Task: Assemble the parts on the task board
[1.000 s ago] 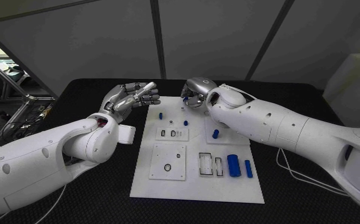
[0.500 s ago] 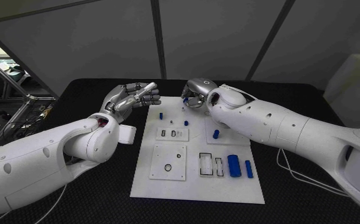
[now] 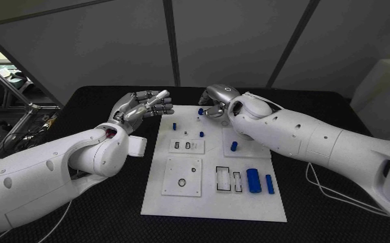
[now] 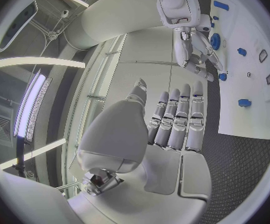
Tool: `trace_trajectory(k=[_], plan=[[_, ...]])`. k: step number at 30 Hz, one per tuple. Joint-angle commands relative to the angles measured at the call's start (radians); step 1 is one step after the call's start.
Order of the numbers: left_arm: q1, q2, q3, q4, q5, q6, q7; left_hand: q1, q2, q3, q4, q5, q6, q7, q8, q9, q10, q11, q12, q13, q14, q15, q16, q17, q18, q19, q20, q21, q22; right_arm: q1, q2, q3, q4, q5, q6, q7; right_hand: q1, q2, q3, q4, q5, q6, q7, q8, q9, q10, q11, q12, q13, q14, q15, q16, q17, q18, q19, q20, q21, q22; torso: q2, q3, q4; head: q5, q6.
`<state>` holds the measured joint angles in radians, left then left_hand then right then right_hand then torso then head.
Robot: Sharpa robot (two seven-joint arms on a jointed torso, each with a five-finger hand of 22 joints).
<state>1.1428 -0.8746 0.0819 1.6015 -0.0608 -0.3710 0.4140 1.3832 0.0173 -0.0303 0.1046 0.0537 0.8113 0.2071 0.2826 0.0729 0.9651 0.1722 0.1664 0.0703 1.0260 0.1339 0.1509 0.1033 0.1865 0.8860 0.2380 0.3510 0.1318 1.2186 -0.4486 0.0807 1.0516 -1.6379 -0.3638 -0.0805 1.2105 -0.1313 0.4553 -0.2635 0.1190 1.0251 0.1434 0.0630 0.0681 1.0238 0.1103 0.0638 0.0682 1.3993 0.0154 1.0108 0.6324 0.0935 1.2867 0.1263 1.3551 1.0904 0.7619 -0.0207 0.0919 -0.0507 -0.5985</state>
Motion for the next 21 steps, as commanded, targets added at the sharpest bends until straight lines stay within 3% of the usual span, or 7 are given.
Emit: trace_trajectory(k=[1, 6, 10, 13, 16, 18, 21], plan=[[0.002, -0.003, 0.001, 0.000, -0.005, 0.012, -0.001, 0.004, 0.006, 0.002, -0.008, -0.001, 0.003, 0.009, -0.007, -0.002, 0.002, 0.003, -0.006, -0.002, 0.001, 0.005, -0.005, 0.000, -0.006, -0.007, 0.004, -0.004, -0.002, 0.002, -0.055, 0.001, 0.064, 0.044, -0.094, 0.020, 0.005, -0.005, -0.015, 0.002, 0.014, 0.004, 0.007, 0.003, 0.001, 0.019, -0.005, 0.005, 0.002, 0.011, 0.000, 0.003, 0.001, 0.005, 0.010, 0.000, -0.003, 0.002, -0.002, -0.0001, -0.0031, 0.000, 0.008], [0.002, -0.009, 0.001, -0.002, -0.005, 0.015, -0.002, 0.008, 0.009, 0.002, -0.012, -0.001, 0.004, 0.009, -0.008, -0.002, 0.002, 0.003, -0.008, -0.002, 0.001, 0.005, -0.007, 0.000, -0.006, -0.007, 0.004, -0.005, -0.003, 0.002, -0.168, 0.001, 0.180, 0.121, -0.106, 0.013, -0.016, -0.003, -0.032, 0.026, 0.024, 0.022, 0.012, 0.005, 0.003, 0.103, -0.014, 0.029, 0.014, 0.036, -0.004, 0.043, 0.058, -0.009, 0.053, -0.004, 0.027, 0.067, -0.007, 0.0028, -0.0154, -0.001, 0.011], [0.002, -0.012, 0.001, -0.003, -0.005, 0.018, -0.003, 0.010, 0.010, 0.003, -0.015, 0.000, 0.004, 0.008, -0.008, -0.003, 0.002, 0.003, -0.009, -0.002, 0.001, 0.005, -0.009, 0.000, -0.006, -0.007, 0.004, -0.005, -0.003, 0.002, -0.257, 0.002, 0.254, 0.221, -0.055, -0.030, -0.059, -0.003, -0.043, 0.067, 0.002, 0.019, -0.013, 0.001, 0.001, 0.280, -0.057, 0.100, 0.053, 0.065, -0.036, 0.122, 0.170, -0.033, 0.126, -0.027, 0.087, 0.191, -0.010, 0.0054, -0.0230, 0.000, 0.013], [0.002, -0.013, 0.001, -0.004, -0.005, 0.021, -0.005, 0.011, 0.010, 0.003, -0.016, 0.000, 0.004, 0.008, -0.008, -0.003, 0.002, 0.003, -0.010, -0.002, 0.001, 0.005, -0.009, 0.000, -0.006, -0.007, 0.004, -0.005, -0.004, 0.002, -0.306, 0.002, 0.291, 0.256, -0.011, -0.074, -0.083, -0.036, -0.102, 0.107, 0.004, -0.008, -0.033, 0.000, -0.001, 0.366, -0.080, 0.149, 0.102, 0.077, -0.063, 0.174, 0.245, -0.047, 0.165, -0.056, 0.120, 0.258, -0.011, 0.0082, -0.0280, -0.002, 0.017], [0.002, -0.012, 0.001, -0.005, -0.005, 0.025, -0.008, 0.011, 0.010, 0.003, -0.016, 0.000, 0.004, 0.008, -0.008, -0.003, 0.002, 0.003, -0.010, -0.002, 0.001, 0.005, -0.009, 0.000, -0.006, -0.007, 0.004, -0.005, -0.004, 0.002, -0.333, 0.002, 0.304, 0.265, 0.022, -0.112, -0.081, -0.047, -0.164, 0.148, 0.003, -0.016, -0.042, 0.002, 0.001, 0.424, -0.094, 0.212, 0.166, 0.094, -0.073, 0.243, 0.350, -0.062, 0.205, -0.070, 0.153, 0.331, -0.013, 0.0102, -0.0336, -0.004, 0.017], [0.002, -0.010, 0.001, -0.005, -0.005, 0.027, -0.009, 0.011, 0.010, 0.003, -0.016, 0.000, 0.004, 0.008, -0.008, -0.003, 0.002, 0.003, -0.010, -0.002, 0.001, 0.005, -0.009, 0.000, -0.006, -0.007, 0.004, -0.005, -0.004, 0.002, -0.341, 0.002, 0.302, 0.267, 0.041, -0.136, -0.063, -0.049, -0.211, 0.185, 0.004, -0.019, -0.047, 0.002, 0.002, 0.437, -0.101, 0.291, 0.249, 0.106, -0.080, 0.304, 0.445, -0.070, 0.224, -0.075, 0.170, 0.367, -0.013, 0.0106, -0.0345, -0.005, 0.018], [0.002, -0.007, 0.001, -0.003, -0.005, 0.029, -0.010, 0.012, 0.011, 0.003, -0.017, 0.000, 0.004, 0.008, -0.008, -0.003, 0.003, 0.003, -0.011, -0.002, 0.002, 0.005, -0.010, 0.000, -0.006, -0.007, 0.004, -0.005, -0.004, 0.002, -0.340, 0.002, 0.290, 0.268, 0.061, -0.161, -0.001, -0.049, -0.278, 0.279, 0.009, -0.033, -0.052, 0.006, 0.004, 0.397, -0.093, 0.666, 0.652, 0.112, -0.077, 0.385, 0.570, -0.076, 0.241, -0.076, 0.184, 0.401, -0.011, 0.0118, -0.0332, -0.006, 0.019]])
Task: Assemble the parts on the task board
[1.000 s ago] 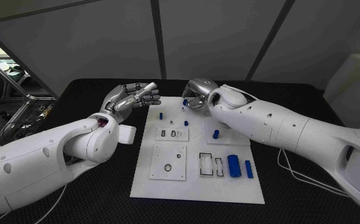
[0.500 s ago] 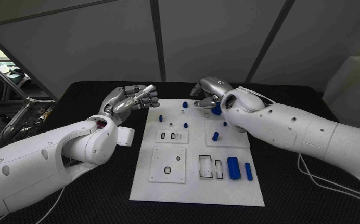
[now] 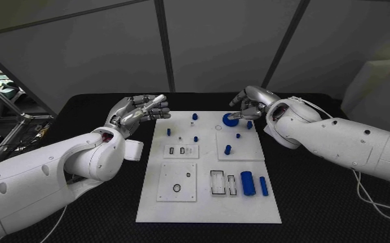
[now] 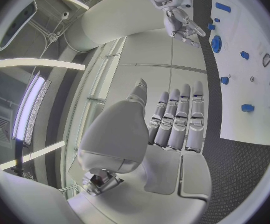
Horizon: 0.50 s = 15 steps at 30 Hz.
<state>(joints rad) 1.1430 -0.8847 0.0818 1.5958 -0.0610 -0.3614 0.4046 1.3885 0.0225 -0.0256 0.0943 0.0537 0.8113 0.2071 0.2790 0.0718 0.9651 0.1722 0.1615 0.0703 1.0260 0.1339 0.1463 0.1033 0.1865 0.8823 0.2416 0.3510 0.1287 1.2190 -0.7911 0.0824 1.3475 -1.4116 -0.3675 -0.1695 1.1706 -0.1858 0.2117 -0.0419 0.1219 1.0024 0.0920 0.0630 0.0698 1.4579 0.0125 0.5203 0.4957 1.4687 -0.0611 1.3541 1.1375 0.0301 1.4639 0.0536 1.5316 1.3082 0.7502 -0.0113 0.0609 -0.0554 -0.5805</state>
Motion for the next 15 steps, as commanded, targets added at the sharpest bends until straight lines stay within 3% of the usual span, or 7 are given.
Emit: trace_trajectory(k=[1, 2, 10, 15], plan=[[0.001, 0.004, 0.001, 0.002, -0.005, 0.021, -0.001, 0.008, 0.006, -0.002, -0.007, 0.000, 0.004, 0.008, -0.004, -0.002, 0.003, 0.003, -0.006, -0.002, 0.002, 0.005, -0.005, 0.000, -0.006, -0.003, 0.001, -0.005, -0.001, 0.002, 0.005, 0.001, -0.011, 0.041, 0.072, -0.080, 0.084, 0.002, -0.065, 0.123, 0.010, -0.017, -0.001, 0.011, 0.004, -0.087, 0.013, 0.380, 0.415, 0.041, 0.006, 0.069, 0.107, -0.015, 0.069, 0.002, 0.013, 0.194, 0.000, 0.0027, -0.0012, -0.001, -0.001], [0.001, 0.005, 0.001, 0.002, -0.005, 0.021, -0.001, 0.008, 0.007, -0.001, -0.008, 0.000, 0.004, 0.008, -0.005, -0.002, 0.003, 0.003, -0.006, -0.002, 0.002, 0.005, -0.006, 0.000, -0.006, -0.003, 0.001, -0.005, -0.001, 0.002, 0.008, 0.001, -0.016, 0.041, 0.080, -0.087, 0.083, 0.003, -0.066, 0.140, 0.005, -0.023, 0.011, 0.005, 0.003, -0.079, 0.007, 0.432, 0.471, 0.043, 0.007, 0.076, 0.126, -0.016, 0.072, 0.005, 0.015, 0.201, 0.000, 0.0028, -0.0002, -0.001, -0.003], [0.001, 0.009, 0.001, 0.000, -0.005, 0.023, -0.002, 0.008, 0.007, -0.001, -0.008, 0.000, 0.004, 0.008, -0.005, -0.002, 0.003, 0.003, -0.006, -0.002, 0.002, 0.005, -0.006, 0.000, -0.006, -0.003, 0.001, -0.005, -0.001, 0.002, 0.024, 0.001, -0.045, 0.032, 0.117, -0.122, 0.098, -0.020, -0.080, 0.212, 0.005, -0.042, 0.019, 0.001, 0.001, -0.049, 0.012, 0.569, 0.616, 0.052, 0.013, 0.099, 0.176, -0.021, 0.084, 0.011, 0.023, 0.222, 0.001, 0.0023, 0.0032, -0.004, -0.009], [0.000, 0.011, 0.001, -0.003, -0.005, 0.023, -0.002, 0.008, 0.007, -0.001, -0.008, 0.000, 0.004, 0.008, -0.005, -0.002, 0.003, 0.003, -0.006, -0.002, 0.002, 0.005, -0.006, 0.000, -0.006, -0.003, 0.001, -0.005, -0.001, 0.002, 0.039, 0.001, -0.064, 0.030, 0.125, -0.126, 0.111, -0.019, -0.081, 0.236, 0.006, -0.044, 0.020, 0.002, 0.001, -0.040, 0.013, 0.610, 0.658, 0.055, 0.014, 0.106, 0.189, -0.023, 0.088, 0.012, 0.027, 0.230, 0.001, 0.0016, 0.0000, -0.002, -0.011]])
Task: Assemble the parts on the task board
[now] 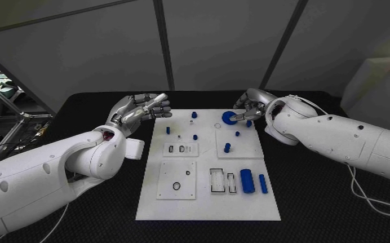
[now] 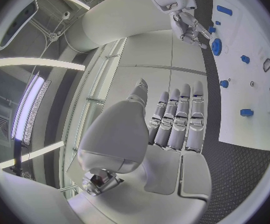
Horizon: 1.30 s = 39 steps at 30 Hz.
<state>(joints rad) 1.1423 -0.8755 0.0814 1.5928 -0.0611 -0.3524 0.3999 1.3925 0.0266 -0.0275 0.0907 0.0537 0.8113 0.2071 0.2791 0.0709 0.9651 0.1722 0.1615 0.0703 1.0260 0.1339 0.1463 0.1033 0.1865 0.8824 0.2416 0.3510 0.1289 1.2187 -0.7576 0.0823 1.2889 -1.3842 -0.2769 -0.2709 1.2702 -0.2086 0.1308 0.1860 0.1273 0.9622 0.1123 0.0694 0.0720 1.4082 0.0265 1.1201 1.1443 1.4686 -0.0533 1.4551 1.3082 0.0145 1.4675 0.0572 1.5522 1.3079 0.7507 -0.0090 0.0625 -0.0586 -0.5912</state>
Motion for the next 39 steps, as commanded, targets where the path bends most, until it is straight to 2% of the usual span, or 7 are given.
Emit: trace_trajectory(k=[1, 7, 10, 26, 39], plan=[[0.001, 0.004, 0.001, -0.001, -0.005, 0.015, 0.003, 0.004, 0.003, 0.000, -0.004, 0.000, 0.004, 0.008, -0.005, -0.001, 0.003, 0.003, -0.006, -0.002, 0.002, 0.005, -0.006, 0.000, -0.006, -0.003, 0.001, -0.005, -0.001, 0.002, 0.010, 0.001, -0.010, 0.002, 0.038, -0.026, 0.015, 0.005, 0.001, 0.014, 0.002, -0.003, -0.001, -0.004, -0.001, 0.014, -0.001, 0.022, 0.022, 0.055, 0.007, 0.006, 0.021, -0.008, 0.086, 0.009, 0.007, 0.233, 0.000, -0.0008, -0.0009, 0.000, -0.003], [0.001, 0.006, 0.001, -0.003, -0.005, 0.015, 0.003, 0.004, 0.003, 0.000, -0.004, 0.000, 0.004, 0.008, -0.005, -0.001, 0.003, 0.003, -0.006, -0.002, 0.002, 0.005, -0.006, 0.000, -0.006, -0.003, 0.001, -0.005, -0.001, 0.002, 0.027, 0.001, -0.029, 0.002, 0.064, -0.031, 0.022, 0.010, 0.003, 0.028, 0.003, 0.004, -0.002, -0.002, 0.001, 0.029, -0.001, 0.073, 0.071, 0.058, 0.007, 0.013, 0.034, -0.009, 0.090, 0.009, 0.009, 0.239, 0.000, -0.0009, 0.0001, 0.000, -0.006], [0.001, 0.006, 0.001, -0.004, -0.005, 0.015, 0.003, 0.004, 0.003, 0.000, -0.004, 0.000, 0.004, 0.008, -0.005, -0.001, 0.003, 0.003, -0.006, -0.002, 0.002, 0.005, -0.006, 0.000, -0.006, -0.003, 0.001, -0.005, -0.001, 0.002, 0.034, 0.001, -0.039, 0.002, 0.074, -0.034, 0.026, 0.014, 0.005, 0.032, 0.003, 0.007, -0.002, -0.002, 0.002, 0.034, -0.001, 0.092, 0.090, 0.059, 0.007, 0.016, 0.040, -0.010, 0.092, 0.009, 0.011, 0.243, 0.000, -0.0004, -0.0004, 0.005, -0.006], [0.001, 0.007, 0.001, -0.007, -0.005, 0.016, 0.002, 0.006, 0.005, 0.001, -0.006, 0.000, 0.004, 0.008, -0.005, -0.001, 0.003, 0.003, -0.008, -0.002, 0.002, 0.005, -0.007, 0.000, -0.006, -0.004, 0.001, -0.006, -0.002, 0.002, 0.068, 0.001, -0.082, -0.005, 0.076, -0.043, 0.035, 0.034, 0.016, 0.039, 0.011, 0.015, -0.002, -0.001, 0.003, 0.042, -0.001, 0.127, 0.124, 0.061, 0.007, 0.023, 0.054, -0.012, 0.098, 0.009, 0.015, 0.254, 0.000, -0.0002, -0.0001, 0.007, -0.012], [0.001, 0.008, 0.001, -0.010, -0.005, 0.018, -0.001, 0.006, 0.005, 0.000, -0.007, 0.000, 0.004, 0.008, -0.006, -0.001, 0.003, 0.003, -0.009, -0.002, 0.002, 0.005, -0.008, 0.000, -0.006, -0.004, 0.001, -0.006, -0.002, 0.002, 0.080, 0.001, -0.089, -0.101, 0.085, -0.065, 0.043, 0.050, 0.025, 0.032, 0.013, 0.037, -0.006, 0.004, 0.006, 0.054, -0.004, 0.163, 0.158, 0.062, 0.005, 0.027, 0.063, -0.015, 0.103, 0.008, 0.019, 0.263, 0.000, 0.0000, -0.0008, 0.007, -0.016]])
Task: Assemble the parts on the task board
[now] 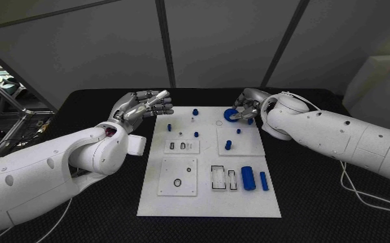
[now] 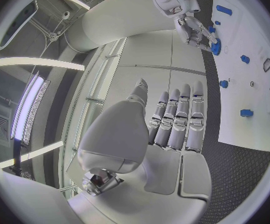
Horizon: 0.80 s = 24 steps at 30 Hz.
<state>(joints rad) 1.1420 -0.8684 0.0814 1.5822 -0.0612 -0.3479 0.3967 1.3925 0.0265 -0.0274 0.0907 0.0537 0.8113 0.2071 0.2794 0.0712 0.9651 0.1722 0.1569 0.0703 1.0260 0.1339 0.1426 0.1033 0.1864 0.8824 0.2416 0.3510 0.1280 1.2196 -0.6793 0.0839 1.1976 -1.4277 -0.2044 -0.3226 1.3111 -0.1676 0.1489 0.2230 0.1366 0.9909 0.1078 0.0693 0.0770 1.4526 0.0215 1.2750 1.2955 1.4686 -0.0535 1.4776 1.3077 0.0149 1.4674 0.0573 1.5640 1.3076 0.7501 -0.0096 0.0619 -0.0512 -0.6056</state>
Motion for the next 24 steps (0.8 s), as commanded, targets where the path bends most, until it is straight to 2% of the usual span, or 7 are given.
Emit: trace_trajectory(k=[1, 9, 11, 12, 14, 19, 24], plan=[[0.001, 0.001, 0.001, 0.000, -0.005, 0.014, 0.002, 0.006, 0.005, 0.000, -0.007, 0.000, 0.004, 0.008, -0.006, -0.002, 0.003, 0.003, -0.004, -0.002, 0.002, 0.005, -0.004, 0.000, -0.006, -0.004, 0.001, -0.006, -0.001, 0.001, 0.002, 0.000, 0.004, -0.067, 0.011, -0.013, 0.006, 0.013, 0.010, -0.009, 0.004, 0.012, -0.002, 0.004, 0.002, 0.011, 0.000, 0.012, 0.011, 0.063, 0.005, 0.005, 0.066, -0.015, 0.103, 0.007, 0.007, 0.263, 0.000, 0.0003, 0.0001, -0.001, -0.001], [0.001, 0.001, 0.001, -0.001, -0.005, 0.015, 0.000, 0.006, 0.006, 0.000, -0.009, 0.000, 0.003, 0.008, -0.007, -0.002, 0.002, 0.004, -0.005, -0.002, 0.002, 0.005, -0.006, 0.000, -0.006, -0.004, 0.001, -0.006, -0.002, 0.001, 0.006, 0.000, 0.015, -0.120, -0.005, 0.000, 0.043, 0.055, 0.042, -0.055, 0.015, 0.086, -0.015, 0.027, 0.020, 0.033, -0.011, 0.070, 0.066, 0.065, -0.005, 0.011, 0.078, -0.015, 0.103, -0.001, 0.007, 0.263, -0.001, 0.0011, 0.0008, 0.000, -0.003], [0.001, 0.001, 0.001, -0.002, -0.005, 0.014, -0.001, 0.006, 0.006, 0.000, -0.009, 0.000, 0.003, 0.008, -0.007, -0.002, 0.002, 0.004, -0.005, -0.002, 0.002, 0.005, -0.006, 0.000, -0.006, -0.004, 0.001, -0.006, -0.002, 0.001, 0.007, 0.000, 0.017, -0.132, -0.011, 0.004, 0.052, 0.063, 0.052, -0.070, 0.041, 0.099, -0.018, 0.029, 0.024, 0.038, -0.014, 0.081, 0.077, 0.065, -0.010, 0.012, 0.081, -0.015, 0.103, -0.005, 0.007, 0.263, 0.000, 0.0015, 0.0005, 0.000, -0.003], [0.001, 0.001, 0.001, -0.002, -0.005, 0.014, -0.001, 0.006, 0.006, 0.000, -0.009, 0.000, 0.003, 0.008, -0.007, -0.002, 0.002, 0.004, -0.005, -0.002, 0.002, 0.005, -0.006, 0.000, -0.006, -0.004, 0.001, -0.006, -0.002, 0.001, 0.007, 0.000, 0.018, -0.140, -0.017, 0.006, 0.052, 0.065, 0.057, -0.078, 0.075, 0.106, -0.019, 0.028, 0.025, 0.039, -0.015, 0.086, 0.081, 0.065, -0.012, 0.012, 0.081, -0.015, 0.103, -0.008, 0.007, 0.263, 0.000, 0.0013, 0.0002, 0.000, -0.003], [0.001, 0.001, 0.001, -0.002, -0.005, 0.014, -0.001, 0.006, 0.005, -0.001, -0.010, 0.000, 0.003, 0.009, -0.007, -0.002, 0.002, 0.004, -0.006, -0.002, 0.002, 0.006, -0.007, 0.000, -0.006, -0.004, 0.001, -0.007, -0.002, 0.001, 0.006, 0.000, 0.020, -0.155, -0.033, 0.011, 0.060, 0.071, 0.067, -0.090, 0.091, 0.115, -0.023, 0.029, 0.027, 0.041, -0.018, 0.092, 0.087, 0.065, -0.015, 0.013, 0.082, -0.015, 0.103, -0.010, 0.007, 0.263, 0.000, 0.0008, 0.0002, 0.000, -0.003], [0.001, 0.001, 0.001, -0.002, -0.005, 0.014, -0.002, 0.006, 0.005, -0.001, -0.010, 0.000, 0.003, 0.009, -0.007, -0.002, 0.002, 0.004, -0.006, -0.002, 0.002, 0.006, -0.007, 0.000, -0.006, -0.004, 0.001, -0.007, -0.002, 0.001, 0.004, 0.000, 0.032, -0.176, -0.079, 0.030, 0.060, 0.078, 0.080, -0.107, 0.106, 0.133, -0.029, 0.030, 0.031, 0.044, -0.023, 0.099, 0.095, 0.066, -0.019, 0.015, 0.089, -0.015, 0.103, -0.014, 0.007, 0.263, 0.000, 0.0011, 0.0000, 0.001, -0.004], [0.001, 0.001, 0.001, -0.003, -0.005, 0.014, -0.003, 0.006, 0.005, -0.002, -0.011, 0.000, 0.002, 0.010, -0.008, -0.003, 0.001, 0.004, -0.008, -0.002, 0.002, 0.006, -0.007, 0.000, -0.006, -0.004, 0.001, -0.007, -0.003, 0.000, -0.005, 0.000, 0.063, -0.163, -0.111, 0.046, 0.049, 0.082, 0.083, -0.111, 0.111, 0.146, -0.033, 0.030, 0.034, 0.045, -0.026, 0.100, 0.097, 0.067, -0.022, 0.016, 0.091, -0.015, 0.103, -0.017, 0.007, 0.263, 0.000, 0.0014, 0.0006, 0.002, -0.004]])
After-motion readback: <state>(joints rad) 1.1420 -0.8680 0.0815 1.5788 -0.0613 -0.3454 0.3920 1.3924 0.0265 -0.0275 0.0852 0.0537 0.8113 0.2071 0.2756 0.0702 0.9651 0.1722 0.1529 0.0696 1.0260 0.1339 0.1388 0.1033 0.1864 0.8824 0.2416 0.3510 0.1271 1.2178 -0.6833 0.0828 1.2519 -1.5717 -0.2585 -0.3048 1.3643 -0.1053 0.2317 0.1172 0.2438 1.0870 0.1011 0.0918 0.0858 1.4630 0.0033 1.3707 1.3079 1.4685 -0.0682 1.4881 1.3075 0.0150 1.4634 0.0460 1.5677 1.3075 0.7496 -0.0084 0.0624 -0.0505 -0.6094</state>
